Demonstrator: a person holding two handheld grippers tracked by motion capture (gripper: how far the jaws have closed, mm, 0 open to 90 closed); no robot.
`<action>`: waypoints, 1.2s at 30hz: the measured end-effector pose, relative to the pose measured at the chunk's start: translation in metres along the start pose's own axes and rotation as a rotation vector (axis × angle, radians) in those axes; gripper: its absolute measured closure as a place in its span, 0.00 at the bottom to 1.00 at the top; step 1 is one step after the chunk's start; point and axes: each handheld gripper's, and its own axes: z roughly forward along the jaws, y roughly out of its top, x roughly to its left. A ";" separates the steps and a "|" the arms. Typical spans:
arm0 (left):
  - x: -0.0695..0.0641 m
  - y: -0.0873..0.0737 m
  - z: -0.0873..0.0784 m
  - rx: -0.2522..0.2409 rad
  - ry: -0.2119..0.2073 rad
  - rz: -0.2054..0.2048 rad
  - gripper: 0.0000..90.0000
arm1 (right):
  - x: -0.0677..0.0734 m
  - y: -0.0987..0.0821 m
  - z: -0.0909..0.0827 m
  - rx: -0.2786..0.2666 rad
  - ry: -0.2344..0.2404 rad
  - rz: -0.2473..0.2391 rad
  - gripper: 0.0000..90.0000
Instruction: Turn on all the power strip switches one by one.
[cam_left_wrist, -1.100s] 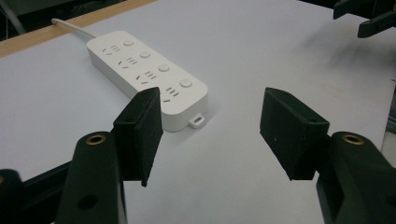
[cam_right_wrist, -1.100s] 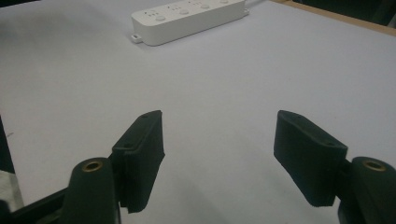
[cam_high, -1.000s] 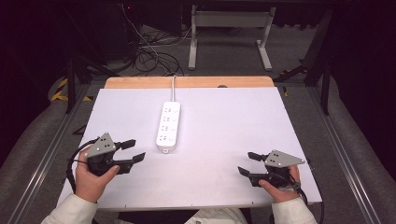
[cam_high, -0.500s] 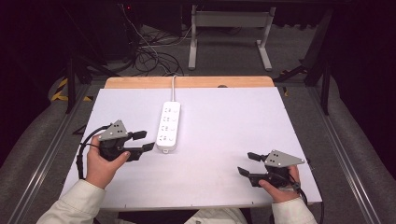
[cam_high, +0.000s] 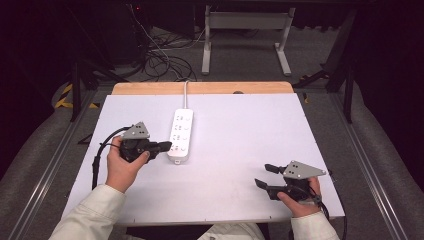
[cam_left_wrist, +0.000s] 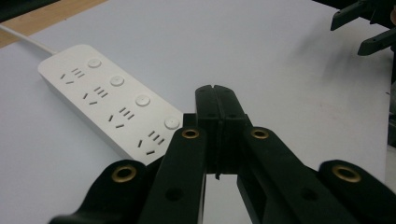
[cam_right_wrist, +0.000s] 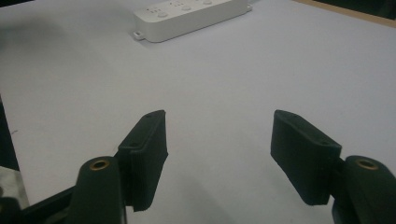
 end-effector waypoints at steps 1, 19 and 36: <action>0.000 0.001 0.003 0.006 -0.010 -0.004 1.00 | 0.000 0.000 0.000 0.000 0.002 0.000 0.41; 0.005 0.016 0.050 0.160 0.035 0.025 1.00 | -0.001 -0.002 0.002 0.014 0.011 -0.005 0.41; 0.017 0.014 0.074 0.248 0.047 0.019 1.00 | -0.001 -0.003 0.002 0.020 0.015 -0.005 0.41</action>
